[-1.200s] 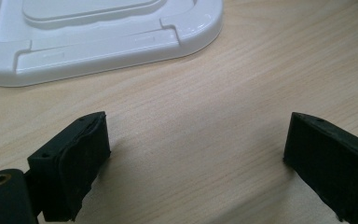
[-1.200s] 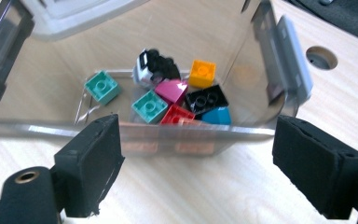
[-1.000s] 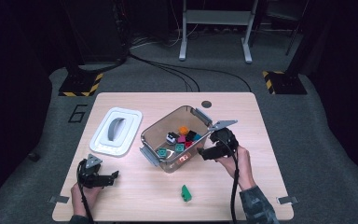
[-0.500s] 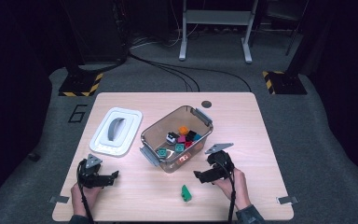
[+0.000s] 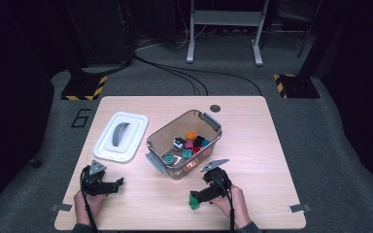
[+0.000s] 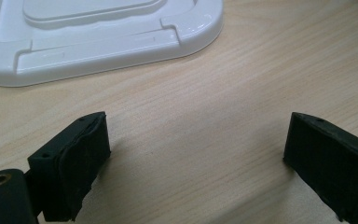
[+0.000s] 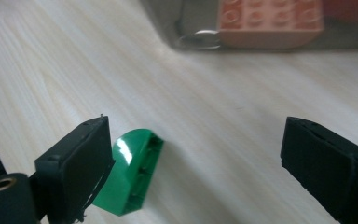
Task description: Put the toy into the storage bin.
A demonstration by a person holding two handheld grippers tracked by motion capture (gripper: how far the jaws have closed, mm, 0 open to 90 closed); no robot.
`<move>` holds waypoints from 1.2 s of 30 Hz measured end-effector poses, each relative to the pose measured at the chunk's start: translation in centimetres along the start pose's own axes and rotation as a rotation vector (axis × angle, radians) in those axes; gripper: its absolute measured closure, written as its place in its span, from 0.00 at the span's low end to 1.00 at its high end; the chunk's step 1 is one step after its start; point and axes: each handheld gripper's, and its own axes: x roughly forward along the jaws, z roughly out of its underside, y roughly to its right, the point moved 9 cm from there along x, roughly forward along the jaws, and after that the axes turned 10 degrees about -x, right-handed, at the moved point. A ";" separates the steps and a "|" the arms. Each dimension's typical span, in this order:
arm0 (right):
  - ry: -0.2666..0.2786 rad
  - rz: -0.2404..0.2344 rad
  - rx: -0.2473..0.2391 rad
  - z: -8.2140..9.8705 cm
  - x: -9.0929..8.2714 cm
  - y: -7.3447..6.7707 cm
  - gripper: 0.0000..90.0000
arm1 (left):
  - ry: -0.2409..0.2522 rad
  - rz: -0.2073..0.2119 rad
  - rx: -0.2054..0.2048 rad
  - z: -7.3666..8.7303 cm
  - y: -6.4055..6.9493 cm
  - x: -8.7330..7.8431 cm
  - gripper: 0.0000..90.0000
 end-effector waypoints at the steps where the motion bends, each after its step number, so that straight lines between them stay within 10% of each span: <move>1: -0.009 -0.010 -0.007 0.0 0.4 -0.4 0.09 | 0.001 0.000 0.001 0.0 0.0 0.0 0.07; 8: -0.053 -0.046 -0.031 0.4 1.7 -2.1 0.18 | 0.001 -0.001 0.004 0.0 0.0 0.0 0.07; 20: -0.095 -0.051 0.012 1.6 0.8 -1.1 0.45 | 0.001 -0.001 0.004 0.0 0.0 0.0 0.07; 36: -0.133 0.054 0.100 2.4 -0.9 2.9 0.72 | 0.001 -0.001 0.004 0.0 0.0 0.0 0.07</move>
